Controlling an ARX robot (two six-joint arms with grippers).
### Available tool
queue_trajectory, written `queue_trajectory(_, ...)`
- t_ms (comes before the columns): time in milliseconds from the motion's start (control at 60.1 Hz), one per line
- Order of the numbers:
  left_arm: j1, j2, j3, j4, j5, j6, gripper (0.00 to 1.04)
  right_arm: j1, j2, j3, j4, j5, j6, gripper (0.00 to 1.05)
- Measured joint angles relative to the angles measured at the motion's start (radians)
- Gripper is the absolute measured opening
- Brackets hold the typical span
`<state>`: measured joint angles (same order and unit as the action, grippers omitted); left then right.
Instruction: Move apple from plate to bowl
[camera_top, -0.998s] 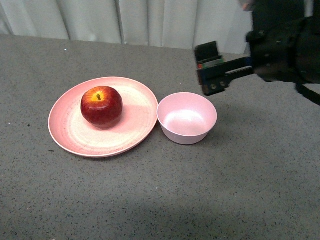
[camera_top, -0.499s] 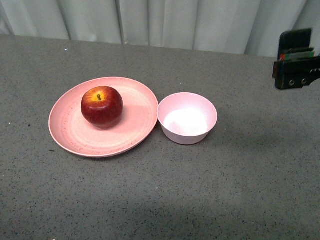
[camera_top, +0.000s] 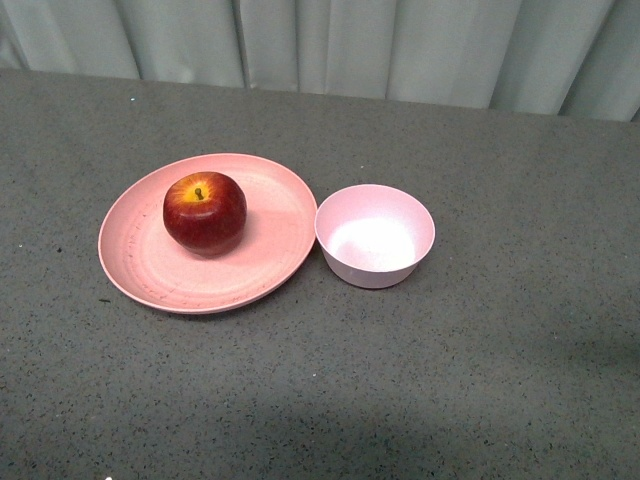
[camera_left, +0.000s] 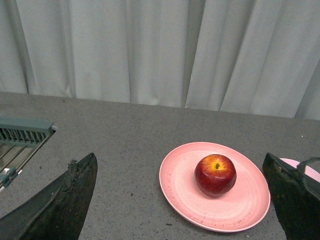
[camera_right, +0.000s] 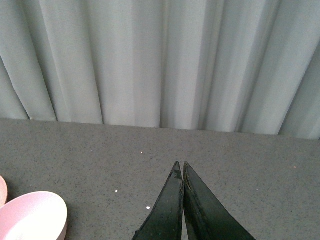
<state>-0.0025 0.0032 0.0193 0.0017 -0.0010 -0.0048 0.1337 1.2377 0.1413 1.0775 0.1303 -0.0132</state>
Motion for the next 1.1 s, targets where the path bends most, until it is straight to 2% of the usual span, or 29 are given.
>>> queue_trajectory(200, 0.000, 0.000, 0.000, 0.000, 0.000, 0.000, 0.98, -0.048, -0.217, -0.077, -0.139, -0.045, 0.002, 0.01)
queue_trajectory(283, 0.000, 0.000, 0.000, 0.000, 0.000, 0.000, 0.98, -0.106, -0.291, -0.093, -0.194, -0.122, 0.003, 0.01)
queue_trajectory(366, 0.000, 0.000, 0.000, 0.000, 0.000, 0.000, 0.98, -0.129, -0.354, -0.106, -0.245, -0.123, 0.003, 0.01)
queue_trajectory(1098, 0.000, 0.000, 0.000, 0.000, 0.000, 0.000, 0.98, -0.131, -0.855, -0.135, -0.694, -0.129, 0.003, 0.01)
